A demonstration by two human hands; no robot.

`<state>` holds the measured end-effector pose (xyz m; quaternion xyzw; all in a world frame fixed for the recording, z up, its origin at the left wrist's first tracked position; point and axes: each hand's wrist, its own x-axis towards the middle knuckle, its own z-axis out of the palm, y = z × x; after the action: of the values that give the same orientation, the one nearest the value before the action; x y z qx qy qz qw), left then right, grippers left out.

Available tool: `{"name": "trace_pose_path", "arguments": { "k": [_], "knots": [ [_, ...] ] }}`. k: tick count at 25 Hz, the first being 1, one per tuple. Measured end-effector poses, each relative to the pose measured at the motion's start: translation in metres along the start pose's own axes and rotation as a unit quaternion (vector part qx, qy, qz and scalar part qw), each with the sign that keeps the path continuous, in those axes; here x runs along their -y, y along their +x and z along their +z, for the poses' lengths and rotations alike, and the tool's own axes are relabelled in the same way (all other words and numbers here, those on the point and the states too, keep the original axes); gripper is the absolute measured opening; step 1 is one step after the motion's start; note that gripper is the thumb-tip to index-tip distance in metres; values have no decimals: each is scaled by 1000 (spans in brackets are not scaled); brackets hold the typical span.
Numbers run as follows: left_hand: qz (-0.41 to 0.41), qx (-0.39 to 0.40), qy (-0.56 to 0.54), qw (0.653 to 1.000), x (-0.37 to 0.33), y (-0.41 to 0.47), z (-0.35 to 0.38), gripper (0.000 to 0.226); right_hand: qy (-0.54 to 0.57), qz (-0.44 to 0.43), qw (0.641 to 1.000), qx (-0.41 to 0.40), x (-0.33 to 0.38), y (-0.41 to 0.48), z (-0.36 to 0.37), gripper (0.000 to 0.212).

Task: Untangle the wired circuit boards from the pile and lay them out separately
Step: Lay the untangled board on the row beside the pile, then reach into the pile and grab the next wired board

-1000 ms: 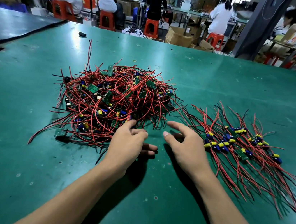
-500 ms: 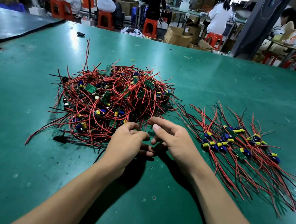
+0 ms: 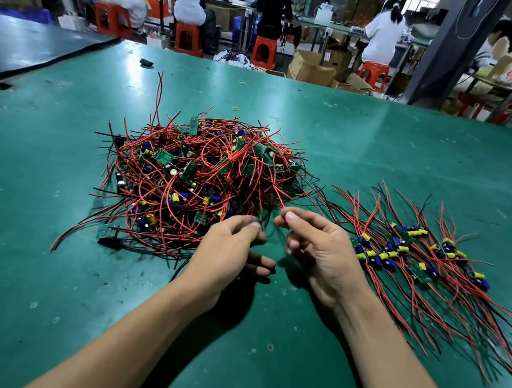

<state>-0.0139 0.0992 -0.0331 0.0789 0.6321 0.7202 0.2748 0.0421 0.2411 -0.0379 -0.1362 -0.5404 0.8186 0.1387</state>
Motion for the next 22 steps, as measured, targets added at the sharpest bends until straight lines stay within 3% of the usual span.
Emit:
{"name": "trace_pose_path", "arguments": {
  "k": [4,7,11,16,19,22],
  "knots": [
    [9,15,-21,1000,-1,-2,-2,34,-78,55,990,107,12,-11,-14,22],
    [21,7,25,999,1,-1,-2,46,-105,86,977,164,21,-19,-20,11],
    [61,-25,138,988,4,0,-5,46,-167,161,937,261,31,-29,-21,9],
    [85,-14,145,986,6,0,-5,37,-192,221,886,360,28,-32,-14,10],
    [79,-32,153,985,10,3,-6,35,-199,237,876,369,28,-31,-21,8],
    [80,-32,155,984,11,4,-6,33,-216,248,898,292,30,-27,-27,31]
  ]
}}
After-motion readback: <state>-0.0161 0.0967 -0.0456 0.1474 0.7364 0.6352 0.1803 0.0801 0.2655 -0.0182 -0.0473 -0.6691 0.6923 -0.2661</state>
